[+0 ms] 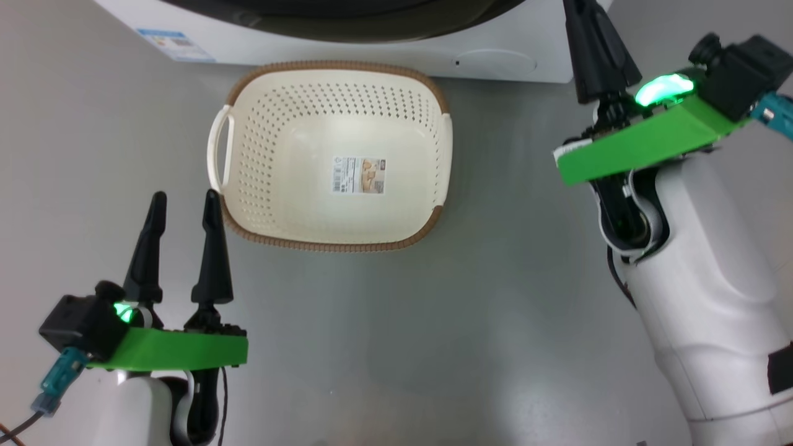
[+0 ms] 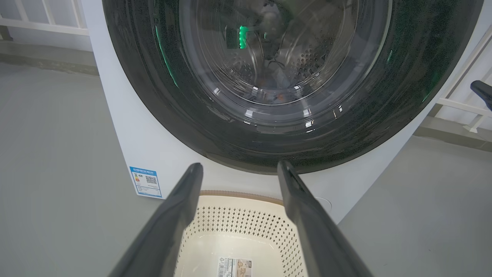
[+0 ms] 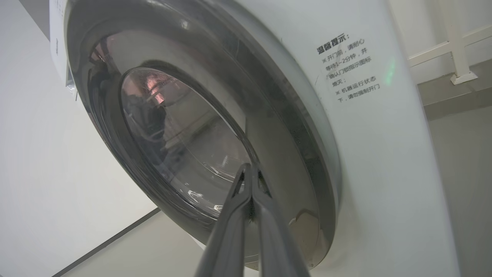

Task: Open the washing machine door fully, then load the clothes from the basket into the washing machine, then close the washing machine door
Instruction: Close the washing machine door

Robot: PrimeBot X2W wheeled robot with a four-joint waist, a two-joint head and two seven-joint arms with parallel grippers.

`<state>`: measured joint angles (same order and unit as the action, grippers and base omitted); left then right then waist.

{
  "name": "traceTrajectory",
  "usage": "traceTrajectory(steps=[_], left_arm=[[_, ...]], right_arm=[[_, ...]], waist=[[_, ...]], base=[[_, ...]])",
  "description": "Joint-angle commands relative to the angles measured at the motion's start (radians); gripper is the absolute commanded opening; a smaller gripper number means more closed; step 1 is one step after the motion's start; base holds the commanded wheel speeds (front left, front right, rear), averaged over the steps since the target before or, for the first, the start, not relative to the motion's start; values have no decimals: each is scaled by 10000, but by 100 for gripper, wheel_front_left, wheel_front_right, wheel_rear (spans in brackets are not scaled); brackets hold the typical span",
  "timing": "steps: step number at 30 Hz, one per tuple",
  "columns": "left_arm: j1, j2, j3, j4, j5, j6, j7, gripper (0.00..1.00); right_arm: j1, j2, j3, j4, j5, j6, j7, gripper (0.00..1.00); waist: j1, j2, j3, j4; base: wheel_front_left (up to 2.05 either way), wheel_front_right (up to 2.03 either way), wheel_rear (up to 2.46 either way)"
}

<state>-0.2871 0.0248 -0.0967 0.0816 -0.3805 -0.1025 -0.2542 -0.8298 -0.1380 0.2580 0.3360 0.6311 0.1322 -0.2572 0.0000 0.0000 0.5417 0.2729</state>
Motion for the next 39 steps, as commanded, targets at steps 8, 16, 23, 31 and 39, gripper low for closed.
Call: traceTrajectory(steps=[8,16,23,31,39], left_arm=[[515,254,675,-287,374,-42,-76,100],[845,254,946,-289,732,-3,-76,100],[1150,254,1198,-321,869,26,-76,100],[1671,254,1510,-369,774,-86,-76,100],[2356,254,1752,-403,1342,-130,-76,100]], right_arm=[[1791,381,-394,-1018,-303,-15,-46,100],[3030,560,-1020,-1407,-494,-15,-46,100],[3905,599,-1013,-1774,-1215,-15,-46,100],[4920,737,-1244,-2065,-1768,-15,-46,100],[5963,832,-1605,-2364,-2272,-15,-46,100]], waist=[[0,0,-1013,-661],[0,0,-1671,-1032],[0,0,-2174,-1347],[0,0,-2888,-1826],[0,0,-3644,-2309]], base=[[0,0,0],[0,0,0],[0,0,0],[0,0,0],[0,0,0]])
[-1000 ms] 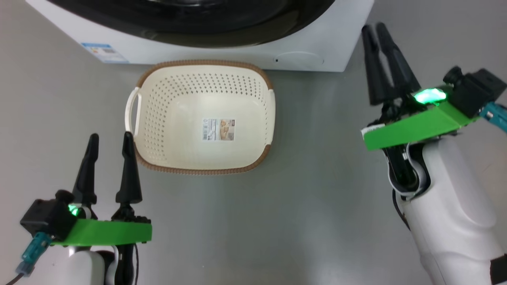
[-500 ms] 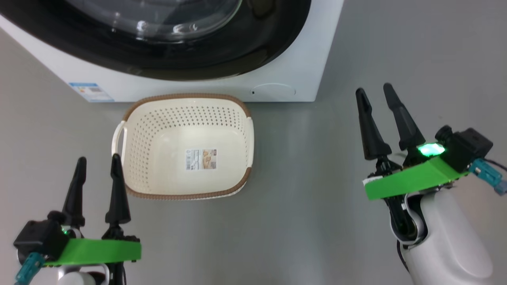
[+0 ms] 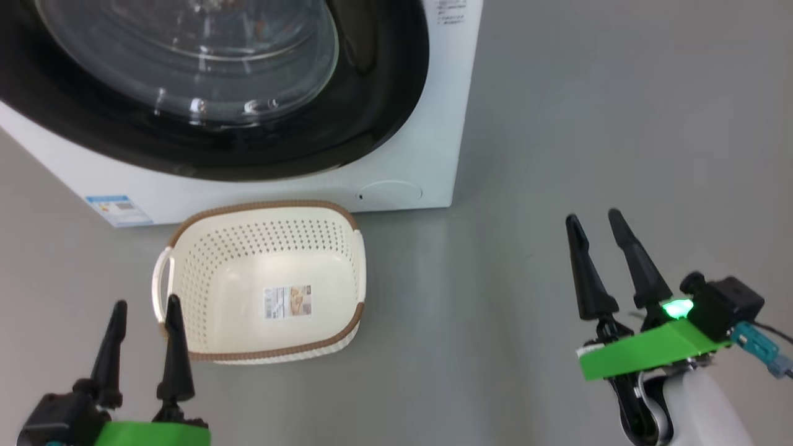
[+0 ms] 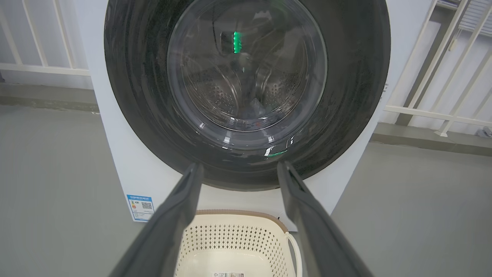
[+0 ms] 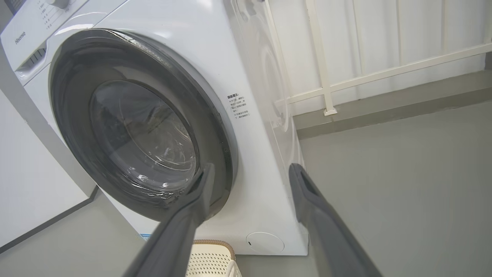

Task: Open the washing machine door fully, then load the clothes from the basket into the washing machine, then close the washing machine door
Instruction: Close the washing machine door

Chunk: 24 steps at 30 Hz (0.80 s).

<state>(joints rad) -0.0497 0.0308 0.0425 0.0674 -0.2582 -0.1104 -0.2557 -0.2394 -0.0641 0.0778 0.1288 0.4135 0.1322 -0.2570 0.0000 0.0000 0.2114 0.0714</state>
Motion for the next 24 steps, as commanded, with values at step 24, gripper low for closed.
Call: traceTrajectory(steps=[24], left_arm=[[1476,194,517,-359,600,355,-61,100]], right_arm=[[2121,138,-1020,-850,-1687,-15,-47,100]], waist=[[0,0,-1569,-679]], base=[[0,0,0]])
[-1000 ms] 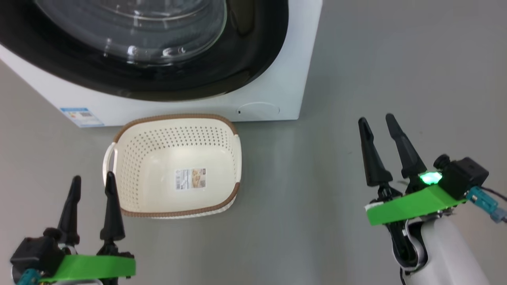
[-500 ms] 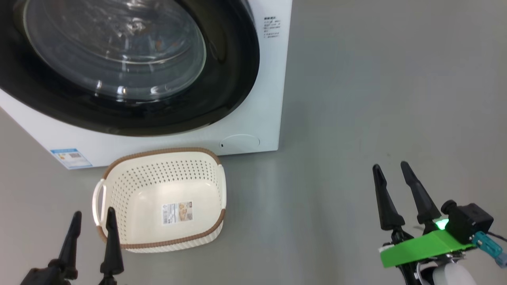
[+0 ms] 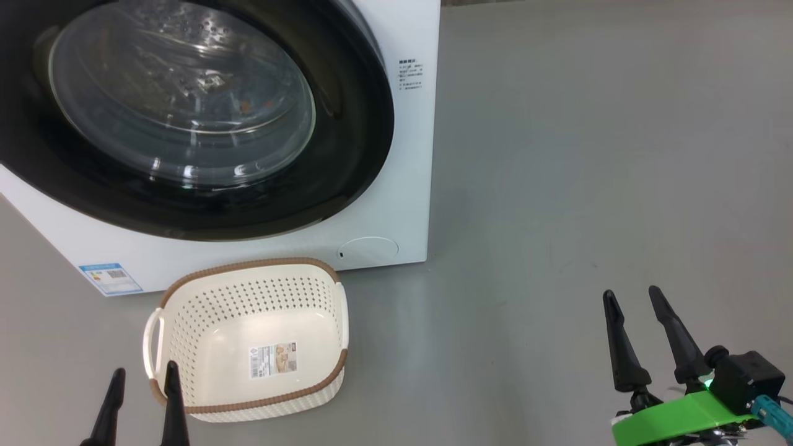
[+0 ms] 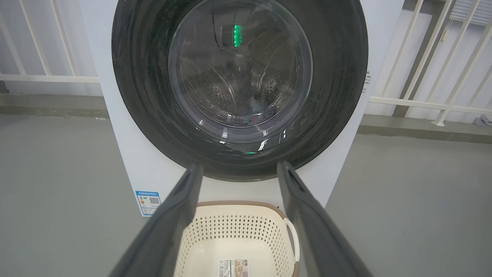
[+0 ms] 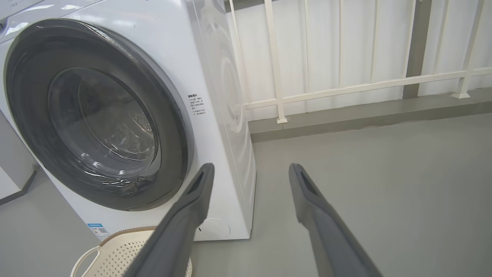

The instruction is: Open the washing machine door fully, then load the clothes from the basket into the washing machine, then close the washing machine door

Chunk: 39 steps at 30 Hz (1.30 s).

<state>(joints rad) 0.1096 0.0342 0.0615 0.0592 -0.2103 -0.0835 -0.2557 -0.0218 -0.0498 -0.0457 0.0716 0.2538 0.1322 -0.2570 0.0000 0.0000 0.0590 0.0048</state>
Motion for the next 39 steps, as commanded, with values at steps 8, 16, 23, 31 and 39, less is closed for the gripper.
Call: traceTrajectory(steps=[8,16,23,31,39], left_arm=[[8,160,236,-267,149,265,-61,100],[87,160,179,-228,187,344,-61,100],[63,160,209,-188,131,387,-61,100],[59,160,228,-283,183,344,-61,100],[257,-26,-127,95,42,254,9,0]], right_arm=[[112,-6,125,-203,-248,-15,-47,100],[151,-5,14,-134,-404,-15,-47,100],[113,-5,-72,-65,-457,-15,-47,100],[71,-5,-31,-35,-392,-15,-47,100],[243,31,-286,301,-344,0,3,0]], waist=[[0,0,-230,50],[0,0,-326,149],[0,0,-304,190],[0,0,-284,231],[0,0,-244,254]], base=[[0,0,0],[0,0,0],[0,0,0],[0,0,0],[0,0,0]])
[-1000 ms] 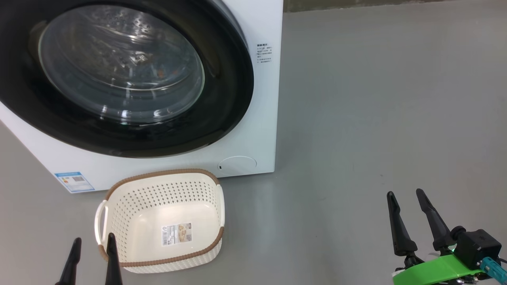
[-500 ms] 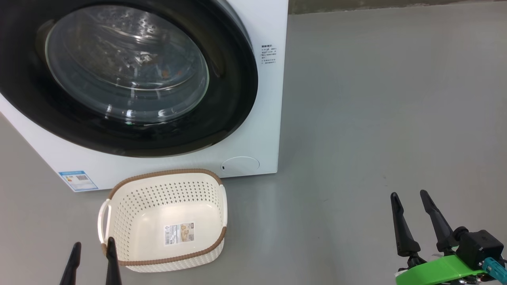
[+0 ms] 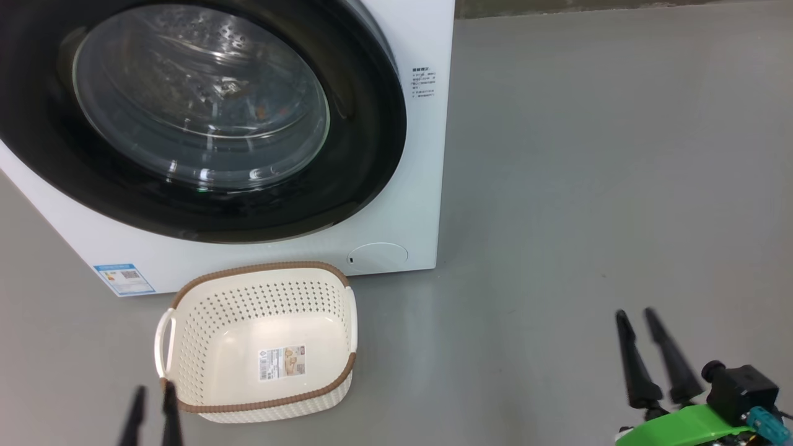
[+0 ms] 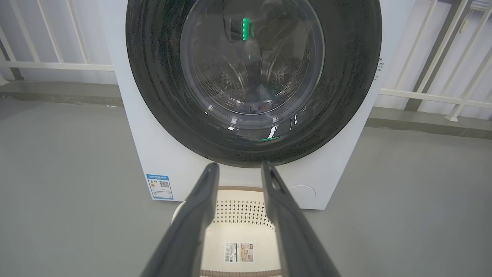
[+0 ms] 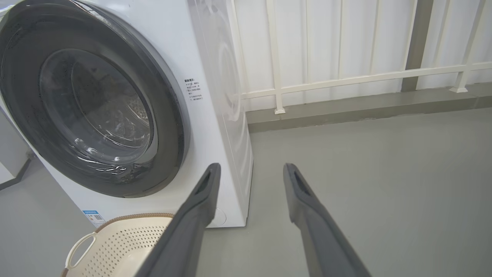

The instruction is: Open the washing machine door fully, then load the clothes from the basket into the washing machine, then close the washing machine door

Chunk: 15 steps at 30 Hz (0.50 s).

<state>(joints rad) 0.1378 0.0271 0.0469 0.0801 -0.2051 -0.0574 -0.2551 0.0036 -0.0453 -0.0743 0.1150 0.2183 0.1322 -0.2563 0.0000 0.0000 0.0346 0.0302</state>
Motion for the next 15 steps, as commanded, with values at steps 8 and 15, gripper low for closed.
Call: traceTrajectory(steps=[8,15], left_arm=[[-77,-99,-6,384,-557,-29,160,0],[-202,-80,26,450,-1341,-70,358,0]], right_arm=[[-13,20,4,361,569,-1,137,0],[-75,-1,2,421,1362,-1,328,0]], waist=[[15,0,-23,-11],[2,0,-34,-28]], base=[[0,0,0],[0,0,0]])
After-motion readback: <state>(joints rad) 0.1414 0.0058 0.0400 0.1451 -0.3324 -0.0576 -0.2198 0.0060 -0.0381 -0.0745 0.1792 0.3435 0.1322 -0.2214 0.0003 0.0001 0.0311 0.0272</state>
